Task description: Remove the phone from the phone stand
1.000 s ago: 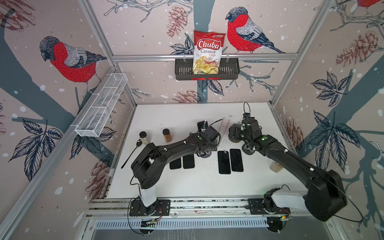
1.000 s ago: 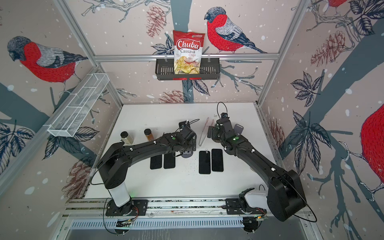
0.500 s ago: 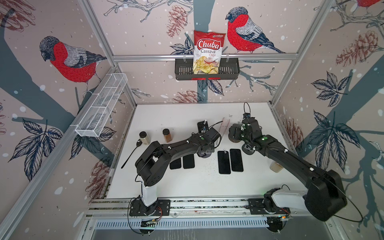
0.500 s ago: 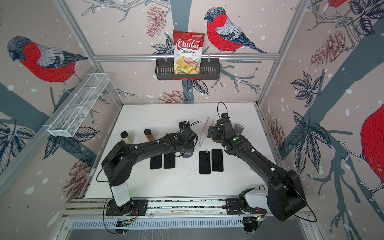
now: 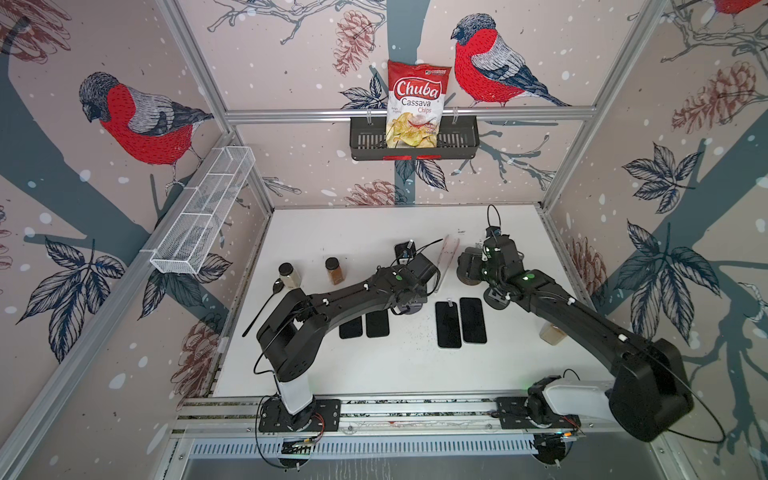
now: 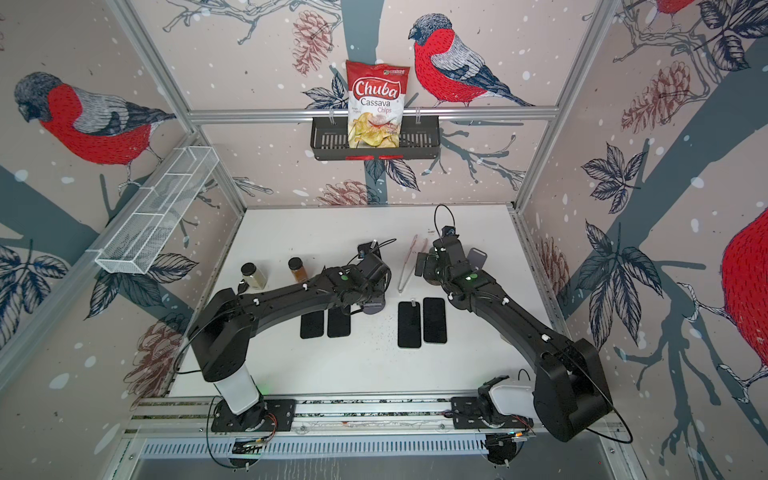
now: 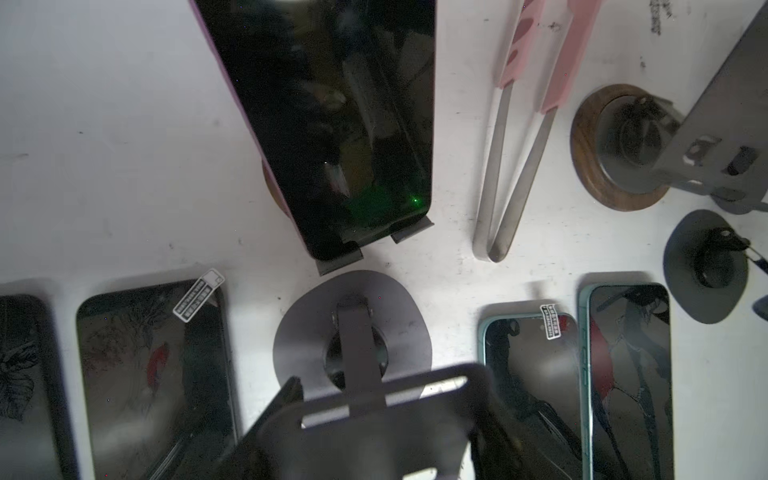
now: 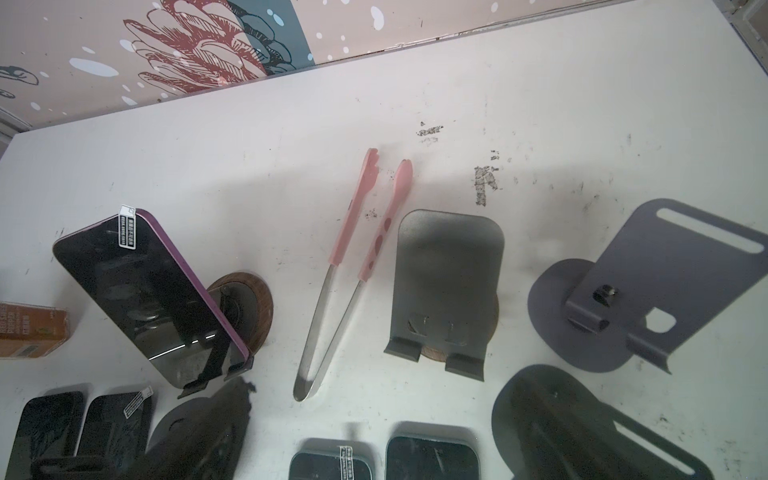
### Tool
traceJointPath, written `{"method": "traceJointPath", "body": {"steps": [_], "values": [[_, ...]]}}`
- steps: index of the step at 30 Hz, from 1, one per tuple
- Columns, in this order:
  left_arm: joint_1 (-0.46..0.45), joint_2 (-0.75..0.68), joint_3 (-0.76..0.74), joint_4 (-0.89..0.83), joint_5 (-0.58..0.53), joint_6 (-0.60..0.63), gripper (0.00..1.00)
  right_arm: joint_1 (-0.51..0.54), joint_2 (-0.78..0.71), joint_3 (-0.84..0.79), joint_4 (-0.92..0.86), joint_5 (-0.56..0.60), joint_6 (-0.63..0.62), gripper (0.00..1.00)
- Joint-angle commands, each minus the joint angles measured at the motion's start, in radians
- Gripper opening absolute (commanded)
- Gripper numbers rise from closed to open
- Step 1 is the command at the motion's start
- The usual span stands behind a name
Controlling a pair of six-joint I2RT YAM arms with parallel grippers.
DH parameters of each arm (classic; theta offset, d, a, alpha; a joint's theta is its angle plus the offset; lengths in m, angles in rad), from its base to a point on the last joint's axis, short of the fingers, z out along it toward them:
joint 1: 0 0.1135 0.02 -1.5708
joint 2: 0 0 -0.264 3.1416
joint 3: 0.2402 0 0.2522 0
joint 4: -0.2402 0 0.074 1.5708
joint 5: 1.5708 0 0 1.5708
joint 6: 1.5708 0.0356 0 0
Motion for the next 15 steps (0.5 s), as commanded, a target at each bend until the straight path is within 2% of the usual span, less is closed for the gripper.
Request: {"method": "traceJointPath", "body": {"steps": [1,7,15], "values": [[-0.001,-0.036,0.002,-0.039,-0.048,-0.002,0.57,-0.001,0.003,0.0,0.035,-0.004,0.008,0.99],[0.01,-0.058,0.016,-0.138,-0.164,-0.014,0.57,0.0,0.008,0.0,0.041,-0.005,0.013,0.99],[0.107,-0.13,-0.046,-0.109,-0.156,0.03,0.57,0.0,0.032,0.013,0.04,-0.011,0.018,0.99]]}}
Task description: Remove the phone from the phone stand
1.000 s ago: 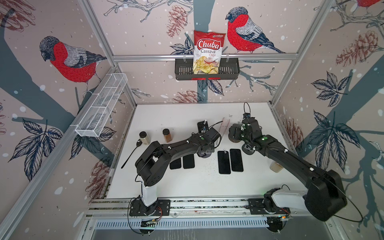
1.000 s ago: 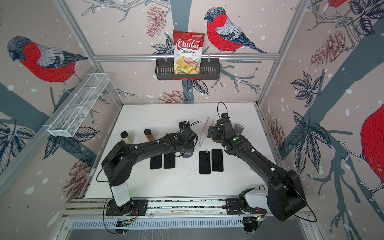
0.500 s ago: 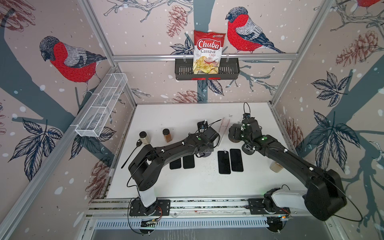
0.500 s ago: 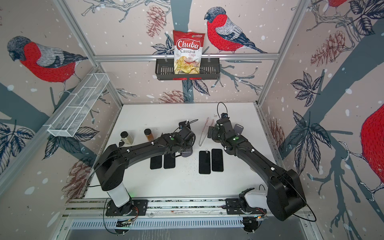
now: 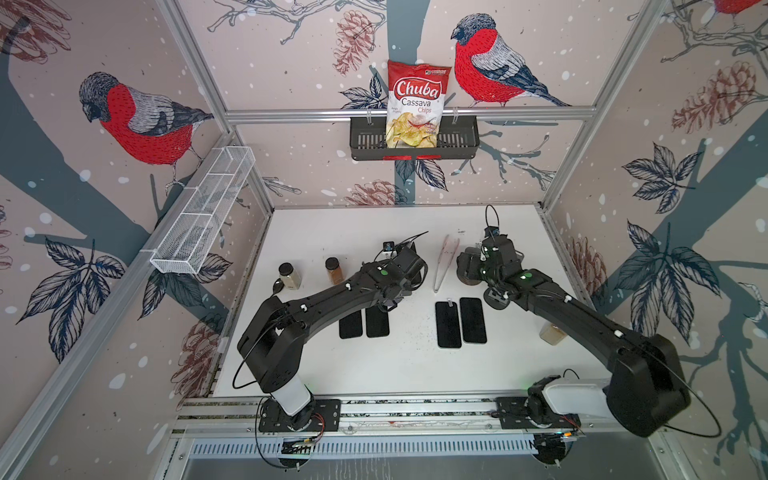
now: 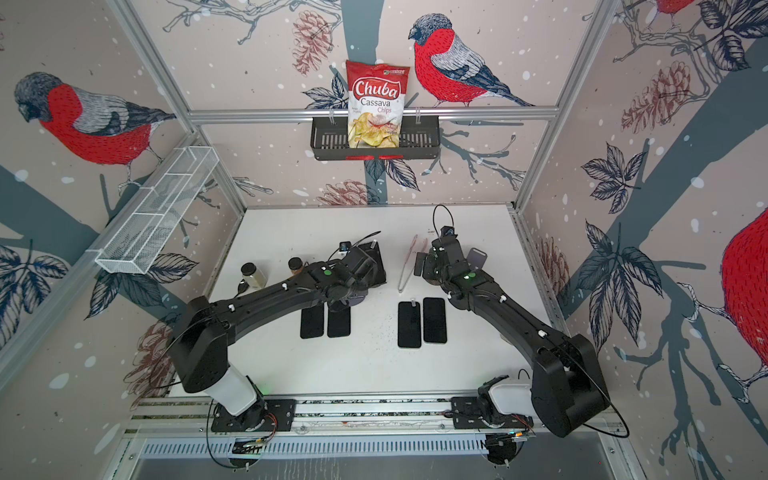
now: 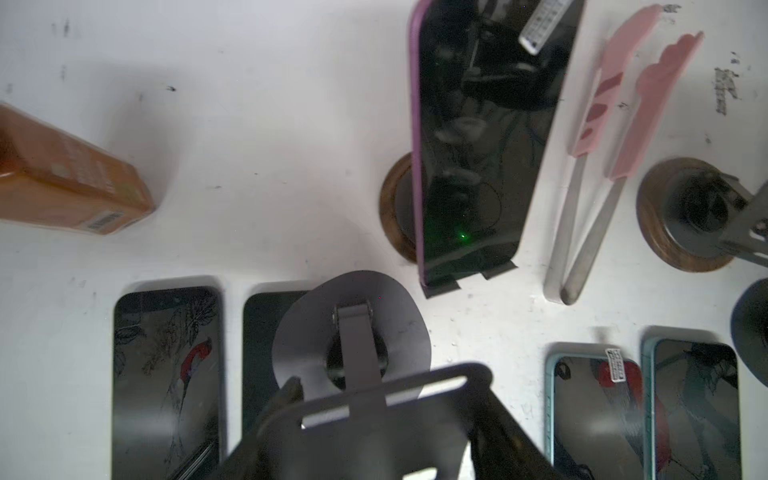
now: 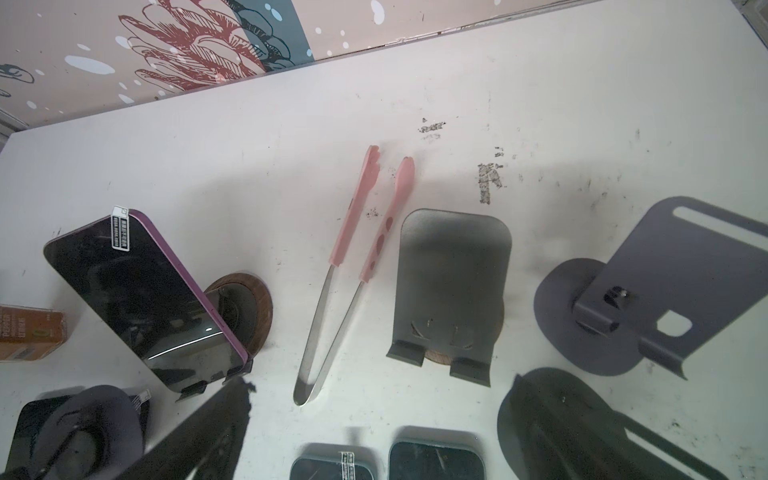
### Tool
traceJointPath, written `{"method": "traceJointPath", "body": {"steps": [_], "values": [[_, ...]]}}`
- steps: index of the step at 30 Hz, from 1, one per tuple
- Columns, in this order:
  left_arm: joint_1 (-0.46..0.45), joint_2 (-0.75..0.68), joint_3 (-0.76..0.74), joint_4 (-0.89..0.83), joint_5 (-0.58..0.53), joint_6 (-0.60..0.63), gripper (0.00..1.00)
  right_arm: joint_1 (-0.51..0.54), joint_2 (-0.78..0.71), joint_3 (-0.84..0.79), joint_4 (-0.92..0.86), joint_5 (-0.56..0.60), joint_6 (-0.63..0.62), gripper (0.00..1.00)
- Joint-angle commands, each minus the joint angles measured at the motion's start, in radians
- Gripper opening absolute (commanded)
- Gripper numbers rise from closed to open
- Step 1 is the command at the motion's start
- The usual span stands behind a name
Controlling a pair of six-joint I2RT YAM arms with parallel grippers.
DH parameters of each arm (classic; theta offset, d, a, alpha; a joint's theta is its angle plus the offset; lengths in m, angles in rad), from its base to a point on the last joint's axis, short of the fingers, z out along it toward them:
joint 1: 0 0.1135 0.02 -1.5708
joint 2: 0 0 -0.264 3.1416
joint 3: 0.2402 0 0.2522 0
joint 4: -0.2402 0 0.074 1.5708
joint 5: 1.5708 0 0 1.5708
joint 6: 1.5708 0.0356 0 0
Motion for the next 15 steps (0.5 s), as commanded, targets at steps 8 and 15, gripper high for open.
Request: {"method": "traceJointPath", "body": {"steps": [8,15], "values": [[0.148,-0.018,-0.031,0.093,0.031,0.113,0.57,0.003,0.048,0.044,0.014,-0.025,0.012,0.99],[0.221,0.053,-0.019,0.17,0.076,0.148,0.56,0.011,0.082,0.081,-0.008,-0.015,0.004,0.99]]}}
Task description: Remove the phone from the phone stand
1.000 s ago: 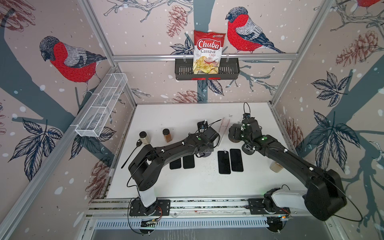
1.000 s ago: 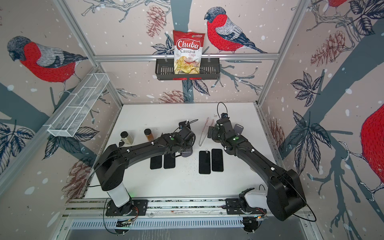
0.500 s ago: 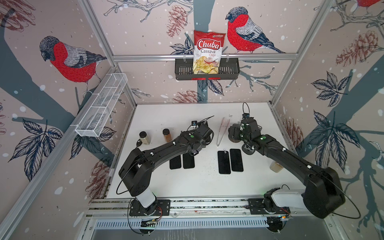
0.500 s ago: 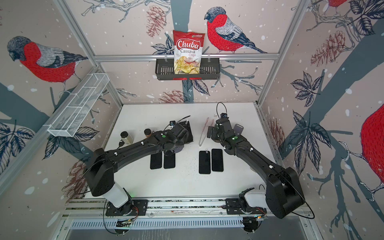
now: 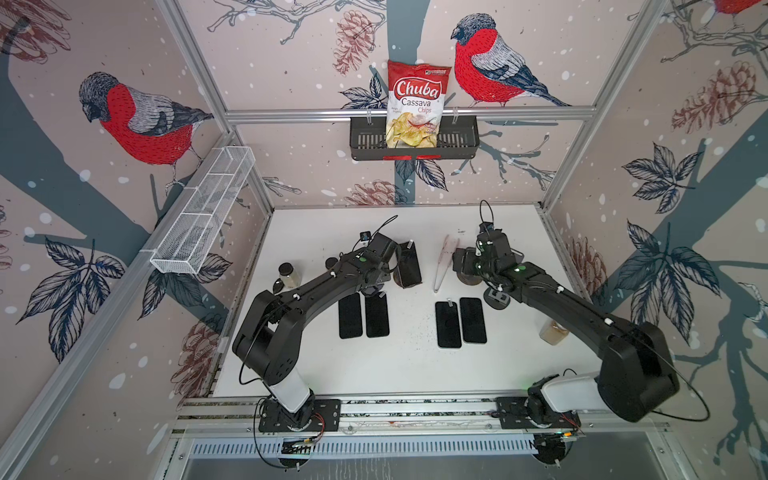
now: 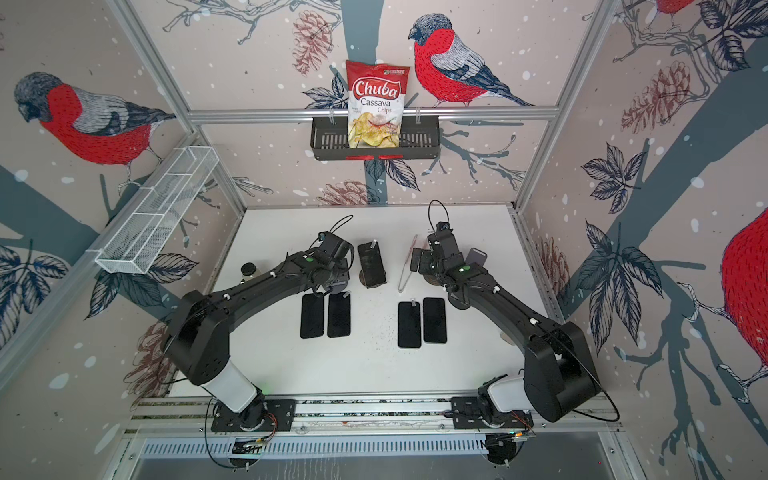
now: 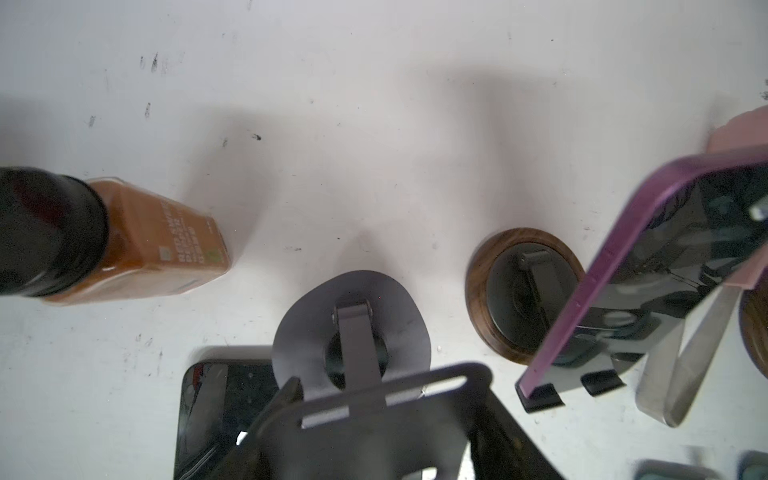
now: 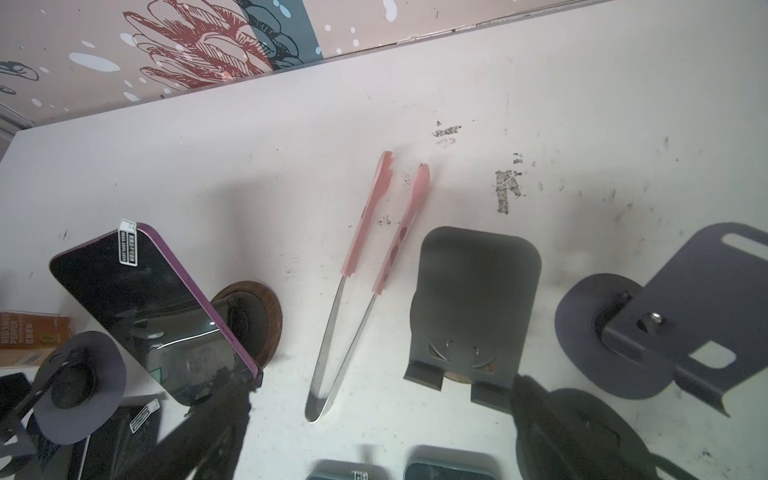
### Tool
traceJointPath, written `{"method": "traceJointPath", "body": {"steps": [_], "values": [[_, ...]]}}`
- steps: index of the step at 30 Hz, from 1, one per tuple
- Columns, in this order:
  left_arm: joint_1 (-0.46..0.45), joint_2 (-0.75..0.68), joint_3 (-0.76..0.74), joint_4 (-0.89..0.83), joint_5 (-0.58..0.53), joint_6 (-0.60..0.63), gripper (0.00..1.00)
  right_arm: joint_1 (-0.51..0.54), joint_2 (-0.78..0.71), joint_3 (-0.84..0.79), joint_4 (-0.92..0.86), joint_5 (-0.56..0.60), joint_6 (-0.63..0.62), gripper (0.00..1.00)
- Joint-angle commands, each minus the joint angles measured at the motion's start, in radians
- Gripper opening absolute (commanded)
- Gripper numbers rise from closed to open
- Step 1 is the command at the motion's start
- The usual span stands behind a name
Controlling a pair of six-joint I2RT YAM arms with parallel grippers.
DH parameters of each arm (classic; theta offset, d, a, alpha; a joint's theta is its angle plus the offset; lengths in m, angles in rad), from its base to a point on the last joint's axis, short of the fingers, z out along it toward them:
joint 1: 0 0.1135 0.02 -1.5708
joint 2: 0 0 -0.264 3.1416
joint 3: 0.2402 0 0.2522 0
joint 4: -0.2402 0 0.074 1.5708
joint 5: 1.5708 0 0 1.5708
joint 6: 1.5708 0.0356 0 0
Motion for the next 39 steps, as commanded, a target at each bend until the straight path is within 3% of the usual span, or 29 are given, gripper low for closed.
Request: {"method": "traceJointPath", "body": {"steps": [1,20,26,31,39], "values": [[0.022,0.027,0.015,0.065,0.026,0.038,0.56,0.003,0.01,0.012,-0.007,0.004,0.005,0.99],[0.068,0.175,0.064,0.157,0.071,0.082,0.59,0.021,0.073,0.061,-0.025,-0.003,-0.003,0.99],[0.068,0.169,0.062,0.141,0.074,0.077,0.69,0.032,0.084,0.072,-0.022,-0.008,-0.006,0.99],[0.067,0.153,0.07,0.119,0.055,0.08,0.83,0.048,0.102,0.093,-0.027,-0.008,-0.011,0.99],[0.068,0.105,0.104,0.086,0.036,0.096,0.91,0.084,0.128,0.119,-0.033,-0.005,-0.02,0.99]]}}
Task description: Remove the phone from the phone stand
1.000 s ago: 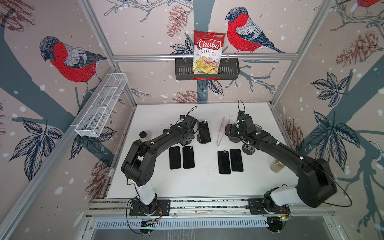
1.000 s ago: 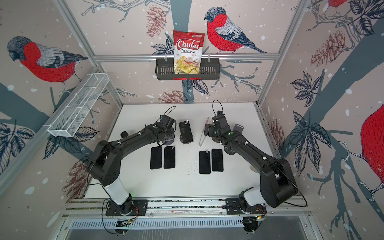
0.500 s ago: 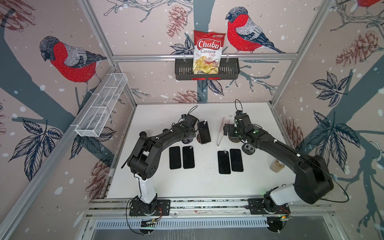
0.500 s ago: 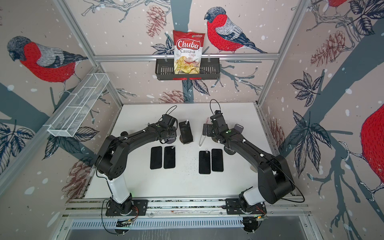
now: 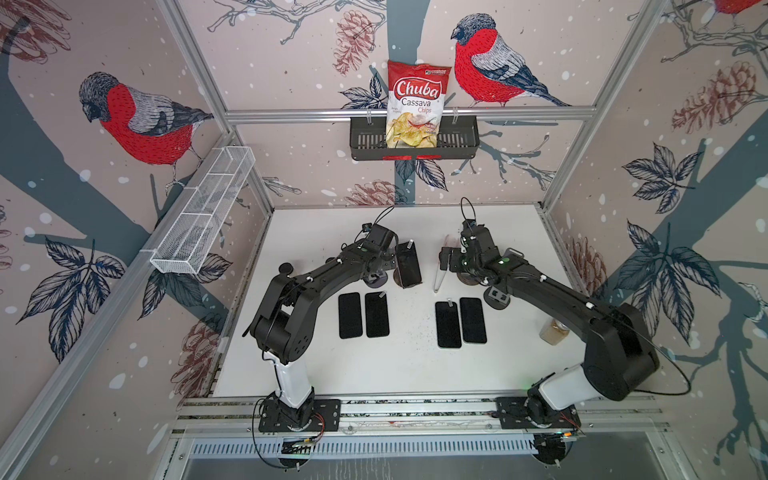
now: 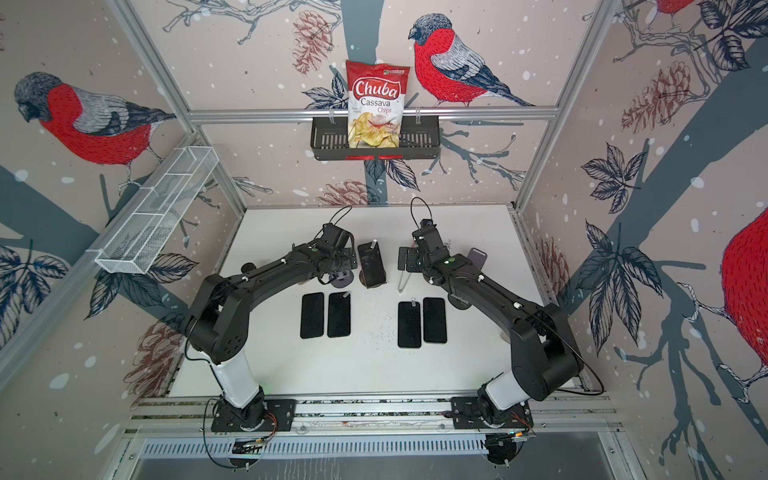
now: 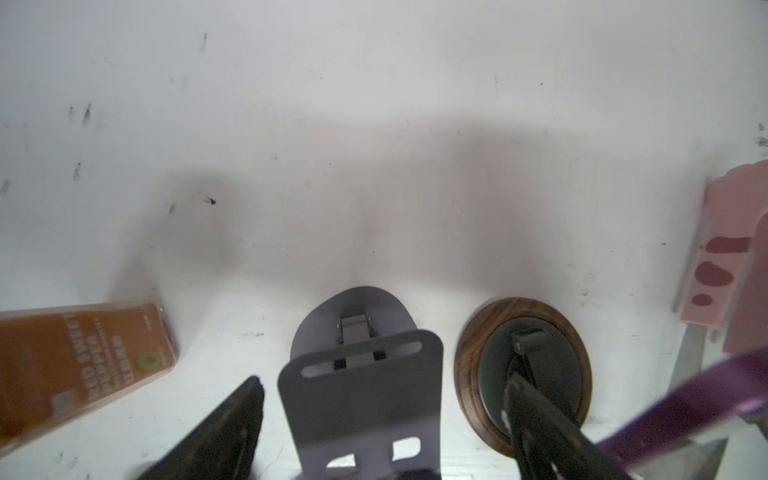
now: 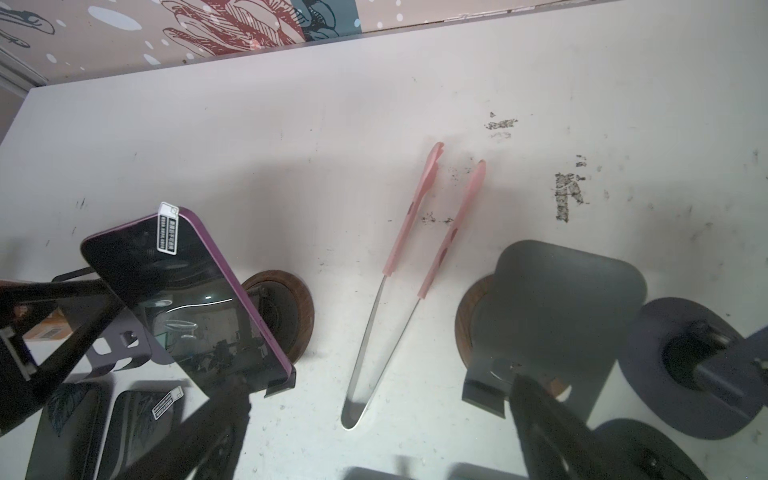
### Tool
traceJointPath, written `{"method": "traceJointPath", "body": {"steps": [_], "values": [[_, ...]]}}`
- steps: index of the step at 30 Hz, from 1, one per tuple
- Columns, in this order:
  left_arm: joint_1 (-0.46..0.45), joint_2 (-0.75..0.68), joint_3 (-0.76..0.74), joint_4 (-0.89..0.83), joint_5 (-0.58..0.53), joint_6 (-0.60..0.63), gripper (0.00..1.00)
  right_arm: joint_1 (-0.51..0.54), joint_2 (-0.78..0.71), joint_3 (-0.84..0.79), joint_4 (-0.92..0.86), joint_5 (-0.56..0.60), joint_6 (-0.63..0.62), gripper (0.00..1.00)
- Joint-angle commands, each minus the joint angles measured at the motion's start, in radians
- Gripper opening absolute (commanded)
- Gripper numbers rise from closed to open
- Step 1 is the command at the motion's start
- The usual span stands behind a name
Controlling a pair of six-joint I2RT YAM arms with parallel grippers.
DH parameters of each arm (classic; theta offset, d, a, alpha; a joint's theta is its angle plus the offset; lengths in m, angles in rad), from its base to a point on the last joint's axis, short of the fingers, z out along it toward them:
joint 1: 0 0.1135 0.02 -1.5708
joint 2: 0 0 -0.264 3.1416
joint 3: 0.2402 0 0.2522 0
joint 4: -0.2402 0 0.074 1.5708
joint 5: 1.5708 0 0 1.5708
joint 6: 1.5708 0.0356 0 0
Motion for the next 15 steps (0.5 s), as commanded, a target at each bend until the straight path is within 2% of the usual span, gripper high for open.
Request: {"method": "traceJointPath", "body": {"steps": [1,8,15], "values": [[0.003,-0.034,0.012,-0.026,-0.02,0.019,0.92,0.016,0.012,0.015,-0.007,0.005,-0.013,0.99],[-0.003,-0.165,-0.057,0.0,0.028,0.018,0.92,0.066,0.048,0.014,0.037,-0.002,-0.051,0.99],[-0.008,-0.354,-0.258,0.116,0.157,-0.013,0.92,0.121,0.122,0.024,0.123,-0.04,-0.103,0.99]]}}
